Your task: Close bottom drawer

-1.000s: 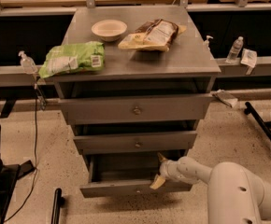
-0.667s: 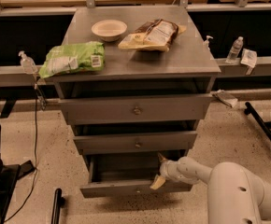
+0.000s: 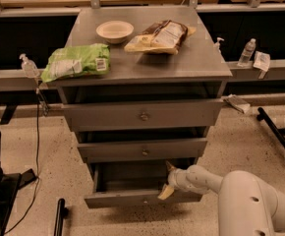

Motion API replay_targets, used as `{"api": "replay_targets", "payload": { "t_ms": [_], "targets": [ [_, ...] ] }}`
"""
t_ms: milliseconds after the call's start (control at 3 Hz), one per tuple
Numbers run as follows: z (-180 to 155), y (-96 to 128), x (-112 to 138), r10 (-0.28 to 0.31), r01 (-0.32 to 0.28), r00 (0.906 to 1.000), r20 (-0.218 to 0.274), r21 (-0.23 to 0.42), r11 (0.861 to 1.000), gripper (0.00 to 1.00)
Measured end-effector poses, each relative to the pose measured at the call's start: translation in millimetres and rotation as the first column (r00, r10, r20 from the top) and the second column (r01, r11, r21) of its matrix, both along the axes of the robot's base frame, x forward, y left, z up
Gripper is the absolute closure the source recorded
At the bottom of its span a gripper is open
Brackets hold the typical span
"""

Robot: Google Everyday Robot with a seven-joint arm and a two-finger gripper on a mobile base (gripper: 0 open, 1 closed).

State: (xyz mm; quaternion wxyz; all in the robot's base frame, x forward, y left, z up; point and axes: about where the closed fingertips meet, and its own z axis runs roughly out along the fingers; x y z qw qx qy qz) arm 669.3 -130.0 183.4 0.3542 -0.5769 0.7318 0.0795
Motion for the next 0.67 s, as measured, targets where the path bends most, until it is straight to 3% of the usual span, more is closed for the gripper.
{"api": "replay_targets", "payload": {
  "t_ms": [333, 667],
  "targets": [
    [0.0, 0.0, 0.0, 0.0, 0.0, 1.0, 0.0, 0.0, 1.0, 0.0],
    [0.0, 0.0, 0.0, 0.0, 0.0, 1.0, 0.0, 0.0, 1.0, 0.13]
  ]
}}
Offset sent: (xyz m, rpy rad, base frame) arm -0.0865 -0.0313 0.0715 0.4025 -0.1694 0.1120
